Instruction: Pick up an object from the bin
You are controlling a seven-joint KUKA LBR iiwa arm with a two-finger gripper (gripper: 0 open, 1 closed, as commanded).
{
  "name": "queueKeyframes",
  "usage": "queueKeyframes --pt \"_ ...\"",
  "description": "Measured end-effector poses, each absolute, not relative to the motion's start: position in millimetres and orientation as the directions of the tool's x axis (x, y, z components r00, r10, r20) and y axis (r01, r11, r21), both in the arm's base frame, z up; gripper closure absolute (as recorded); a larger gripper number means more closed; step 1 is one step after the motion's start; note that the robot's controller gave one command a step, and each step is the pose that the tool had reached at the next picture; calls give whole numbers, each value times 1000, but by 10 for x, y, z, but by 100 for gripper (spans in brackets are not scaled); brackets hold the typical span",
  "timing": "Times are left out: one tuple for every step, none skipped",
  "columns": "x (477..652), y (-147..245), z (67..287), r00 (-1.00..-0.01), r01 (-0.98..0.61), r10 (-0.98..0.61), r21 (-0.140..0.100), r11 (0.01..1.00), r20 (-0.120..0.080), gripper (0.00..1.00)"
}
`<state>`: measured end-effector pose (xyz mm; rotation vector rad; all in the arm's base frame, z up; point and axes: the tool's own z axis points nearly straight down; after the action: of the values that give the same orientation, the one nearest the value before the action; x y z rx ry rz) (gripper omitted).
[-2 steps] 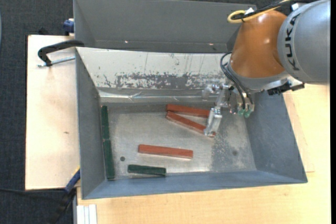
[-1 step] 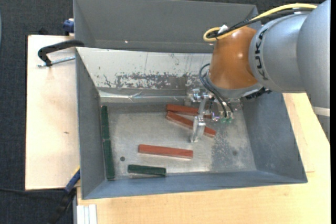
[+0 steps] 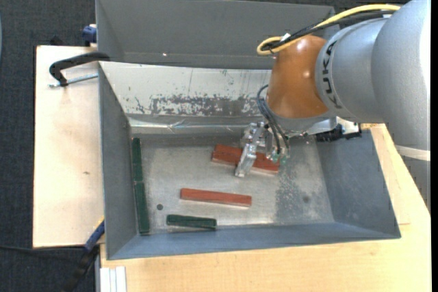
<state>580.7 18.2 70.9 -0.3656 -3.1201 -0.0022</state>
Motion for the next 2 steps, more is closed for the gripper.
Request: queueKeyframes --pt "5807 182 709 -973 231 231 1 973 0 100" --pt "5794 181 751 -973 231 231 0 973 3 100"
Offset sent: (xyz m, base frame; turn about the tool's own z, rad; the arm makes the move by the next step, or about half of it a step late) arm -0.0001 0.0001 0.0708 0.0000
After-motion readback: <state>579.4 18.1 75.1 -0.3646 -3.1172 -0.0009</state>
